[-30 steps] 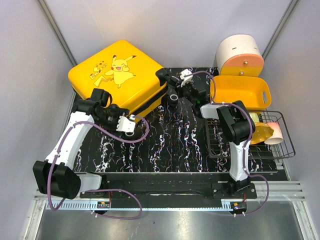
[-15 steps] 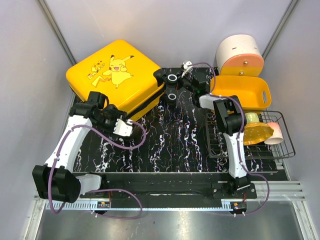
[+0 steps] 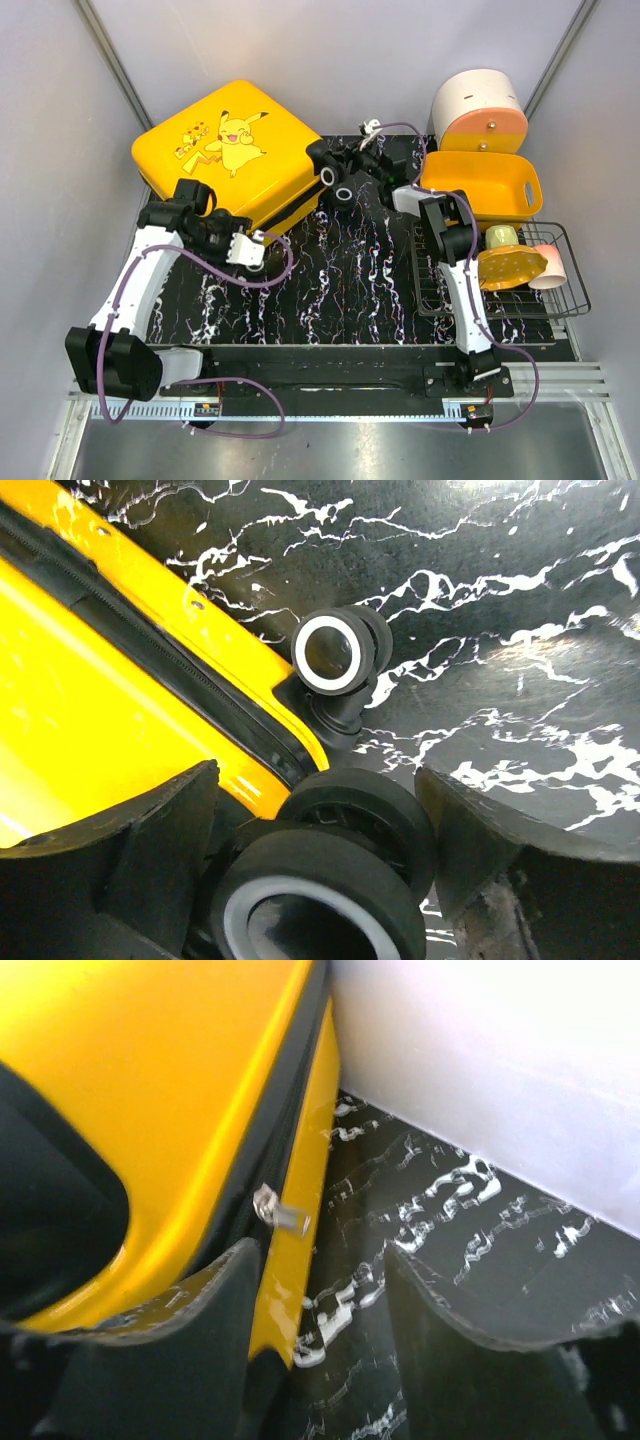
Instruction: Open, take out, and arrange the luggage
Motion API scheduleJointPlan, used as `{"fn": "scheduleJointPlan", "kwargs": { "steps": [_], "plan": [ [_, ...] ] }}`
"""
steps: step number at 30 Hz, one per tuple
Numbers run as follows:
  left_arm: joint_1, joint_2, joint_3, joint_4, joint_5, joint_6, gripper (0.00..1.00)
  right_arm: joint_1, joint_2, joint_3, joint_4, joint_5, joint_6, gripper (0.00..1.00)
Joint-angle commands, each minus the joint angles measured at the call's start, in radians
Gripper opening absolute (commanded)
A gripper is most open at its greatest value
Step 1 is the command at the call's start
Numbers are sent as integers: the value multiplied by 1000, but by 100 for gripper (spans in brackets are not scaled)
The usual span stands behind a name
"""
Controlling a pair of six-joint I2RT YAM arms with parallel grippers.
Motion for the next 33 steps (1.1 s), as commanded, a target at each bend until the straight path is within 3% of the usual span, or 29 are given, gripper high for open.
{"fn": "scheduleJointPlan", "kwargs": {
  "steps": [1,3,10,16,17,22,26,33],
  "plan": [
    [48,22,166,-8,-16,-259,87,-40,-198,-129,30,73,-28,67],
    [48,18,254,-4,42,-393,99,-63,-308,-192,-54,71,-34,73],
    [48,-45,396,186,52,-905,99,-134,-537,-199,-455,62,-106,89],
    [123,-85,388,295,-61,-1418,99,-119,-537,105,-1004,-84,-162,100],
    [152,-85,384,297,-50,-1462,99,-108,-528,192,-1139,-84,-215,100],
    [344,-102,290,320,84,-1693,99,-10,-427,392,-1443,-10,-375,100],
    [441,-97,237,311,119,-1786,99,42,-323,600,-1698,46,-454,100],
    [545,-82,151,295,73,-1860,99,113,-229,682,-1832,151,-545,100]
  ]
}}
